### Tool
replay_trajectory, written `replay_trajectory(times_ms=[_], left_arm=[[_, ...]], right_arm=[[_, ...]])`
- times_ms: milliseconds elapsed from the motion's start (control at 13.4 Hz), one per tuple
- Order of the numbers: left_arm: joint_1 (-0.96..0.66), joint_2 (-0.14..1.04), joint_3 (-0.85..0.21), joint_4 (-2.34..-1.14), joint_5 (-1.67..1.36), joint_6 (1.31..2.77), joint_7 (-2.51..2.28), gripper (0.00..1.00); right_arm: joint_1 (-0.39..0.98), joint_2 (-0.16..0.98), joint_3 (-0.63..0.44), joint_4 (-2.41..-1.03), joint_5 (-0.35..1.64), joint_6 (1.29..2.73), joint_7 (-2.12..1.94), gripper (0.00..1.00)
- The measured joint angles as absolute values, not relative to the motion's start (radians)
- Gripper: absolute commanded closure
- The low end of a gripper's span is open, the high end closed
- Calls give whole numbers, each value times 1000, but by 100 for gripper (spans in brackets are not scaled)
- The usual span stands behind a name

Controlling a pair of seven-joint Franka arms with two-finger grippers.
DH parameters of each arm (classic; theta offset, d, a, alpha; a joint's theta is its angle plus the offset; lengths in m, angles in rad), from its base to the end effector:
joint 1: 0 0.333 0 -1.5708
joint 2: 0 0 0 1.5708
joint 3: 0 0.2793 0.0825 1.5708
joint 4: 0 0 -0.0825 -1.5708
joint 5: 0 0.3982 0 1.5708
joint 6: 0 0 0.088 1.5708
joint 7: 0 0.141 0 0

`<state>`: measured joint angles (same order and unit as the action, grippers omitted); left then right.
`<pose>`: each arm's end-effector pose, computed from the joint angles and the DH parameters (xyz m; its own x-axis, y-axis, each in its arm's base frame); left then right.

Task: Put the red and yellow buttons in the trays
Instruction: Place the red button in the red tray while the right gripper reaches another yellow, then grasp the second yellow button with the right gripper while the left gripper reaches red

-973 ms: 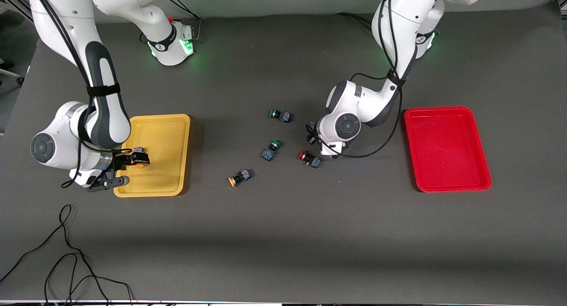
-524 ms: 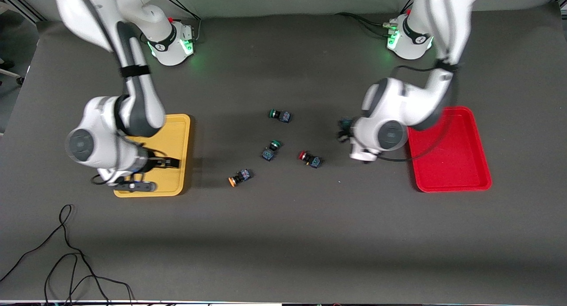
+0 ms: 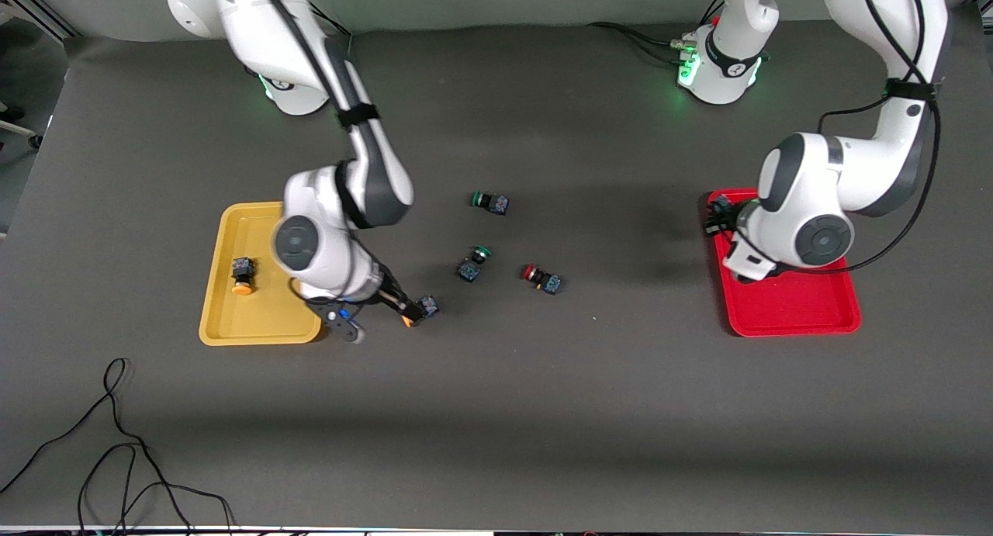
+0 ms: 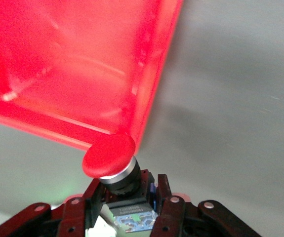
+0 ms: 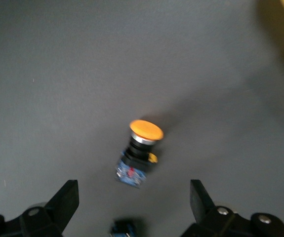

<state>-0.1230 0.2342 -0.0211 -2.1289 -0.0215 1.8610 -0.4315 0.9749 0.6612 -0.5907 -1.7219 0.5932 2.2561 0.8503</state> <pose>0.4872 -0.0735 0.1941 0.8420 0.3042 -0.4455 0.2469 -0.9516 -0.1831 0.5957 0.2900 0.1819 0.7351 -0.6735 -0.0773 -0.6779 -0.7310 -0.0783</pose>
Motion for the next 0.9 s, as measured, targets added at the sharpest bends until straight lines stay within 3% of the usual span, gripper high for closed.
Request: replay_trajectory(times_ms=[299,449,599,898], left_arm=[[-38,230,-21,-2316,39,2111,-327,100],[-36,248,-23,-2359,49,2182,-325,2],[-36,267,-28,-2359,51,2194,-325,0],[-38,262,-42,-2270,47,2109,-326,0]], right_arm=[[991,773,-561,-1686,627,2386,942,0],[990,805,-546,-1684,642,2429,942,5],[990,828,-536,-1683,645,2463,943,34],[990,833,-535,-1681,645,2471,932,72]])
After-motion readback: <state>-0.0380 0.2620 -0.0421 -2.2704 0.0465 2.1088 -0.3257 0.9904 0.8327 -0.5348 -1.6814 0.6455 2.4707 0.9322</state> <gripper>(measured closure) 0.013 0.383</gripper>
